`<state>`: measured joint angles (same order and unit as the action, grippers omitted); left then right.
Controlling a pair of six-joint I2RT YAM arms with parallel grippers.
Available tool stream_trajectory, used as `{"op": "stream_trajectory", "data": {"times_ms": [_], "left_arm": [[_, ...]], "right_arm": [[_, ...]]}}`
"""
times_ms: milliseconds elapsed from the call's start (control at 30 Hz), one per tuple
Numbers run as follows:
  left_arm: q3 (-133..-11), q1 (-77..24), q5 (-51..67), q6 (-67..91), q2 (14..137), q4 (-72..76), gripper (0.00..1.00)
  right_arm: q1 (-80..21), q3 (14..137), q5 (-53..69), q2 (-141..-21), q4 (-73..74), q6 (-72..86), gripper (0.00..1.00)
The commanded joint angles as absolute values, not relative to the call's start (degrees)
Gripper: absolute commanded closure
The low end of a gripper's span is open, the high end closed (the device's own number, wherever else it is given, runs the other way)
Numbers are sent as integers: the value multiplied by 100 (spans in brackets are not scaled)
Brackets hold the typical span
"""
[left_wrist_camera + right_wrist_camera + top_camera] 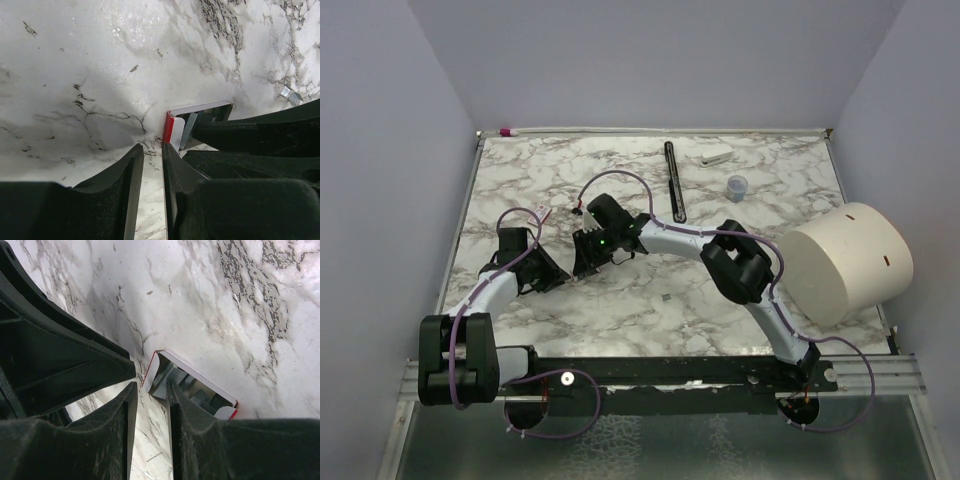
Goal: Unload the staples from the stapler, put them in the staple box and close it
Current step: Adjust the staple in the staple box.
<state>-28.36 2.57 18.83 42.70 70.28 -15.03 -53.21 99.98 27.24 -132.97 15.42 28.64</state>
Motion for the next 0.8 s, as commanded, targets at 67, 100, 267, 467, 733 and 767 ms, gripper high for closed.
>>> {"op": "stream_trajectory", "data": {"times_ms": [67,100,267,467,733,767], "left_arm": [[-2768,264,1892,4187,7057,-1439,75],[-2767,264,1890,4186,7058,-1440,75],[-2773,264,1914,4191,7069,-1432,75],[-2777,261,1908,4190,7066,-1446,75],[-2782,262,1787,4199,6921,-1503,75],[-2786,264,1785,4199,6922,-1507,75]], "right_arm": [[-5370,10152,2821,-13397,1538,2810,71],[-5370,10173,2833,-13421,1531,2812,71],[-5370,10300,3003,-13535,1511,2873,71],[-5370,10401,3109,-13579,1480,2919,70],[-5370,10412,3286,-13603,1352,3018,67],[-5370,10410,3295,-13625,1341,3024,66]]}}
